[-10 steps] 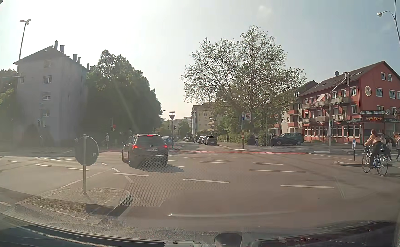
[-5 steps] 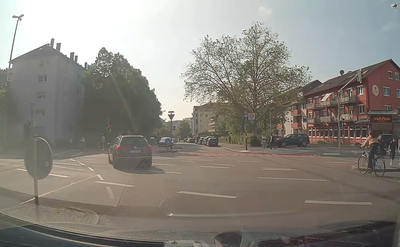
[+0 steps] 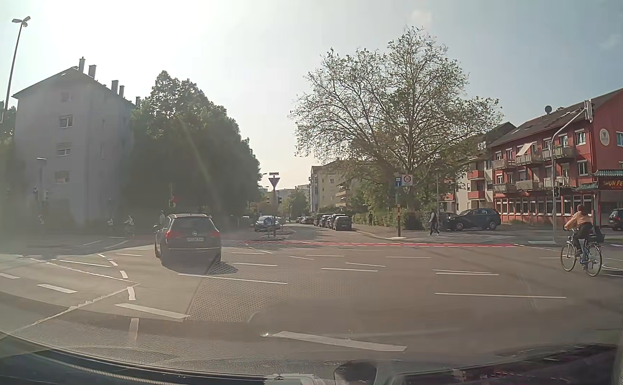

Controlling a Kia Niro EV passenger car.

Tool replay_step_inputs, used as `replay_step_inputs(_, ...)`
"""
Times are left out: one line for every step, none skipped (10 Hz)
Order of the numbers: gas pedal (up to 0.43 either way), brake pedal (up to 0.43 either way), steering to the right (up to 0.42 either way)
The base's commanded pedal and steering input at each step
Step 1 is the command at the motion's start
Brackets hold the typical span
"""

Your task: Follow the waypoints while adhering to traffic rules and regulations

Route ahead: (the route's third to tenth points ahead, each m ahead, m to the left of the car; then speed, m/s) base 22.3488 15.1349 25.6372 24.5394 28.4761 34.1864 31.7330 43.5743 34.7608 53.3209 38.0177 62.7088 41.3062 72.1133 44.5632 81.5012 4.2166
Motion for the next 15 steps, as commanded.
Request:
replay_step_inputs(0.15, 0.0, -0.127)
replay_step_inputs(0.157, 0.0, -0.139)
replay_step_inputs(0.157, 0.0, -0.153)
replay_step_inputs(0.157, 0.0, -0.167)
replay_step_inputs(0.157, 0.0, -0.179)
replay_step_inputs(0.169, 0.0, -0.188)
replay_step_inputs(0.177, 0.0, -0.195)
replay_step_inputs(0.177, 0.0, -0.198)
replay_step_inputs(0.177, 0.0, -0.202)
replay_step_inputs(0.177, 0.0, -0.204)
replay_step_inputs(0.177, 0.0, -0.205)
replay_step_inputs(0.177, 0.0, -0.206)
replay_step_inputs(0.177, 0.0, -0.205)
replay_step_inputs(0.177, 0.0, -0.204)
replay_step_inputs(0.177, 0.0, -0.202)
